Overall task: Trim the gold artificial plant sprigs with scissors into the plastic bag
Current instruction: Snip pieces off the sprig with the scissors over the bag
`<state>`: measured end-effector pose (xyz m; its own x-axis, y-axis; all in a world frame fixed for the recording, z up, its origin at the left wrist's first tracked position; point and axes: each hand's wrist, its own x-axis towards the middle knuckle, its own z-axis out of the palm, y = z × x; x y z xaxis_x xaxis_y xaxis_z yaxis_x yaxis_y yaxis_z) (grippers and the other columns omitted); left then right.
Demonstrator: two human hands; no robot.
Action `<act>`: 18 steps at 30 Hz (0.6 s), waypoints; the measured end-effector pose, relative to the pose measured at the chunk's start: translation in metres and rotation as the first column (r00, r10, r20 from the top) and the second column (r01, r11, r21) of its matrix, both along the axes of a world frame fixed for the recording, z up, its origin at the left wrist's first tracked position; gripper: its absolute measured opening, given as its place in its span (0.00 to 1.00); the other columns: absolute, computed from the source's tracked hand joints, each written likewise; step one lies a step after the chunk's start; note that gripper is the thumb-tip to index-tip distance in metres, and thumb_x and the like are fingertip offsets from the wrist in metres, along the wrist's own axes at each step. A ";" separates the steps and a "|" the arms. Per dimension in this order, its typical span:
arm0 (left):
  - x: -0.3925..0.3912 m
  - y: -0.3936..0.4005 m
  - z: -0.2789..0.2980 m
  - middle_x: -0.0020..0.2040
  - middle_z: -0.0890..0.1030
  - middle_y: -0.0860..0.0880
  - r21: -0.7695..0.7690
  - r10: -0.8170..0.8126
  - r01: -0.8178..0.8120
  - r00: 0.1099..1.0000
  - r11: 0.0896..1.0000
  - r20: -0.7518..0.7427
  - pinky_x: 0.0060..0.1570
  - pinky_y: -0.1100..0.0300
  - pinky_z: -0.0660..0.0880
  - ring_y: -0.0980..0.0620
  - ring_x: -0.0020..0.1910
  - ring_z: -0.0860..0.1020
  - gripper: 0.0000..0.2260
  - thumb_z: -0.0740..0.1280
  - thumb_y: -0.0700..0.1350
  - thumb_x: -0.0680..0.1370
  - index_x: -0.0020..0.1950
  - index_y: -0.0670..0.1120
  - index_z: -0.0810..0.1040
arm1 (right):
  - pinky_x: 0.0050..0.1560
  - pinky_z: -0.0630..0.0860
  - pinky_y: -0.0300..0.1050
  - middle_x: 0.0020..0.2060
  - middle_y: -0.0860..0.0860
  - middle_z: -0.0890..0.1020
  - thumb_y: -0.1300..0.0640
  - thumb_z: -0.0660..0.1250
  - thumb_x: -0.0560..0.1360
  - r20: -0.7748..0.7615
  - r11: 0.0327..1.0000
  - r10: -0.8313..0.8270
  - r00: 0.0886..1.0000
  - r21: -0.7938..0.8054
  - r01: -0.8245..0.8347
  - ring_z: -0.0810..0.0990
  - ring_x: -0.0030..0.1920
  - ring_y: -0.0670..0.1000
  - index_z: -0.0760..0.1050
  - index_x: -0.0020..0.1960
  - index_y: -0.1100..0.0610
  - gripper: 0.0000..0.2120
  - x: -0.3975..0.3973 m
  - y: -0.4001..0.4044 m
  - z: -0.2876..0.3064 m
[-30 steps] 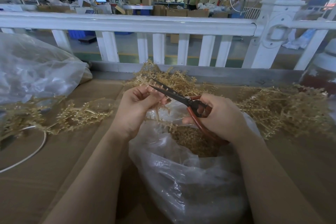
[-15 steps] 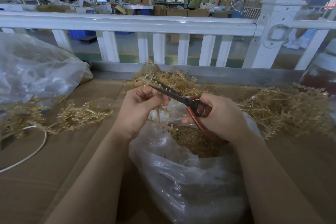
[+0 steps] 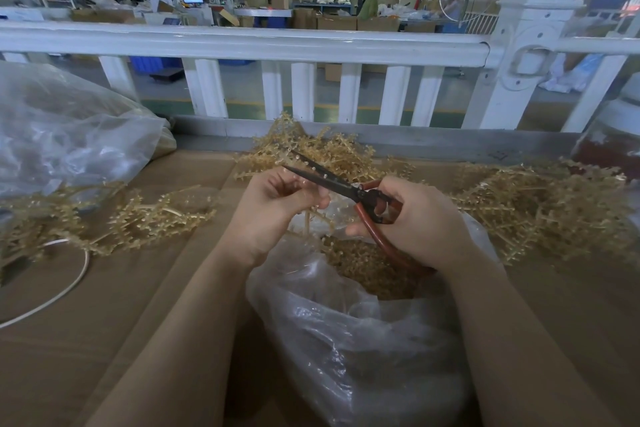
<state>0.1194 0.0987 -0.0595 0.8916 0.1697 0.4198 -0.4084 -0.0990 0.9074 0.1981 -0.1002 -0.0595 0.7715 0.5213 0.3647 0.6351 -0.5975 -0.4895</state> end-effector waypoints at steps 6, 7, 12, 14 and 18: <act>0.003 0.004 -0.002 0.44 0.84 0.47 -0.170 0.041 -0.043 0.999 0.985 -0.015 0.52 0.56 0.77 0.50 0.44 0.82 0.09 0.68 0.39 0.73 0.52 0.38 0.80 | 0.30 0.67 0.37 0.45 0.22 0.74 0.11 0.55 0.52 0.000 1.000 -0.017 1.000 0.021 0.017 0.73 0.45 0.27 0.73 0.42 0.40 0.37 0.003 -0.001 -0.002; 0.004 0.004 -0.002 0.44 0.85 0.48 -0.161 0.050 -0.050 0.999 0.986 -0.004 0.51 0.57 0.77 0.51 0.44 0.82 0.07 0.68 0.38 0.75 0.52 0.38 0.80 | 0.30 0.67 0.36 0.45 0.22 0.74 0.11 0.55 0.52 0.006 1.000 -0.018 1.000 0.025 0.018 0.73 0.46 0.27 0.73 0.41 0.40 0.36 0.003 -0.002 -0.002; 0.003 0.005 -0.002 0.43 0.84 0.49 -0.077 0.097 -0.094 0.995 0.993 0.032 0.49 0.61 0.77 0.54 0.43 0.81 0.05 0.66 0.35 0.79 0.52 0.36 0.81 | 0.29 0.66 0.36 0.44 0.23 0.75 0.11 0.55 0.51 0.019 0.999 -0.024 1.000 0.030 0.023 0.74 0.44 0.28 0.72 0.39 0.41 0.37 0.001 -0.002 -0.002; 0.002 0.003 -0.001 0.42 0.84 0.51 -0.053 0.087 -0.084 0.995 0.995 0.044 0.47 0.64 0.76 0.56 0.42 0.81 0.04 0.66 0.35 0.79 0.50 0.38 0.81 | 0.29 0.67 0.37 0.42 0.24 0.76 0.11 0.56 0.51 -0.001 0.999 -0.035 0.999 0.033 0.035 0.76 0.41 0.30 0.72 0.39 0.42 0.38 0.002 -0.002 -0.002; 0.001 0.002 -0.001 0.42 0.85 0.49 -0.054 0.093 -0.092 0.995 0.994 0.021 0.50 0.60 0.77 0.53 0.44 0.81 0.03 0.70 0.40 0.75 0.46 0.41 0.82 | 0.30 0.65 0.36 0.44 0.19 0.72 0.11 0.55 0.53 0.027 1.000 -0.016 1.000 0.011 0.015 0.72 0.44 0.25 0.70 0.40 0.37 0.33 -0.001 -0.001 0.000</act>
<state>0.1200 0.1004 -0.0602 0.8612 0.2733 0.4286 -0.4208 -0.0897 0.9027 0.1975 -0.1010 -0.0591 0.7690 0.5053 0.3916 0.6392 -0.6019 -0.4787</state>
